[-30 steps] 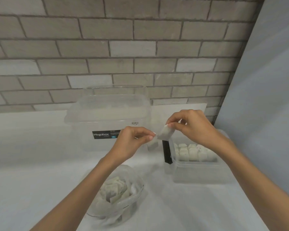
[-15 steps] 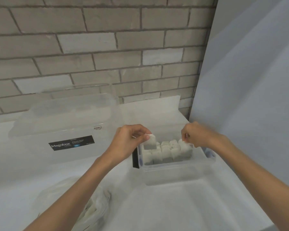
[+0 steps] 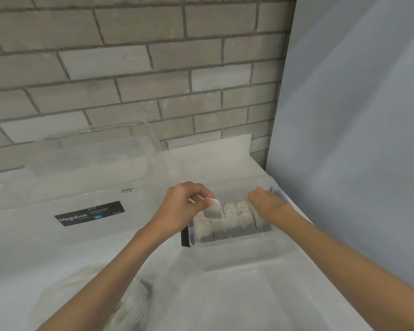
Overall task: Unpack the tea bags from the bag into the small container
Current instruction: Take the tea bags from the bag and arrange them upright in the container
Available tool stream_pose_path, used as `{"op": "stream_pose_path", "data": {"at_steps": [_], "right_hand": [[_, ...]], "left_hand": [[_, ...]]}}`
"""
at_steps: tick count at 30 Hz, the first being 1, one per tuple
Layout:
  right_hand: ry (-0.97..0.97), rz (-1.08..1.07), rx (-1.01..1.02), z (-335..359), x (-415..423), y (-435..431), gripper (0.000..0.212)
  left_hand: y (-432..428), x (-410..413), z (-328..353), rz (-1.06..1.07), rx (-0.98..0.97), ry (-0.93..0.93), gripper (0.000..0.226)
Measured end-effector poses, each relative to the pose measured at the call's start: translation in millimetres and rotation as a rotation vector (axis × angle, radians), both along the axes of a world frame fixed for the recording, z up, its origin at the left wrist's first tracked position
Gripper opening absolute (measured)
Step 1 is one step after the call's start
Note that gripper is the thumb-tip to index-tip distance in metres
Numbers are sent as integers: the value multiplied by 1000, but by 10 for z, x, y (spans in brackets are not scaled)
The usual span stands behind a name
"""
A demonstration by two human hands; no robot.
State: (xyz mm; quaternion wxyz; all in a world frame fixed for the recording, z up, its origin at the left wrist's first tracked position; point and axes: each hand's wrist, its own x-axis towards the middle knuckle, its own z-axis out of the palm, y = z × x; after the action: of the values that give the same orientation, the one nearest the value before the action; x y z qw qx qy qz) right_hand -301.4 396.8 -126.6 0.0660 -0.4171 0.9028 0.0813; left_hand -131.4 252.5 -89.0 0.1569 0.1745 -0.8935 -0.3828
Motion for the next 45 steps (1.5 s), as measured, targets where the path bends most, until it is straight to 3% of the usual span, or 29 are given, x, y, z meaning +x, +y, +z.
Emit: {"op": "stream_pose_path", "data": {"at_steps": [3, 12, 20, 33, 40, 45], "right_hand": [[-43, -37, -54, 38, -20, 27, 17], [-136, -81, -550, 518, -234, 392, 12], [-220, -113, -578, 472, -262, 844, 16], [-242, -98, -611, 444, -214, 907, 18], [-247, -13, -577, 572, -13, 665, 15], [-281, 125, -567, 584, 370, 272, 13]], "left_hand": [[70, -135, -28, -44, 14, -45, 6], [469, -882, -245, -301, -111, -217, 9], [723, -1348, -626, -336, -118, -382, 15], [663, -1444, -771, -230, -249, -393, 10], [352, -840, -143, -182, -129, -144, 9], [77, 0, 123, -118, -23, -122, 7]]}}
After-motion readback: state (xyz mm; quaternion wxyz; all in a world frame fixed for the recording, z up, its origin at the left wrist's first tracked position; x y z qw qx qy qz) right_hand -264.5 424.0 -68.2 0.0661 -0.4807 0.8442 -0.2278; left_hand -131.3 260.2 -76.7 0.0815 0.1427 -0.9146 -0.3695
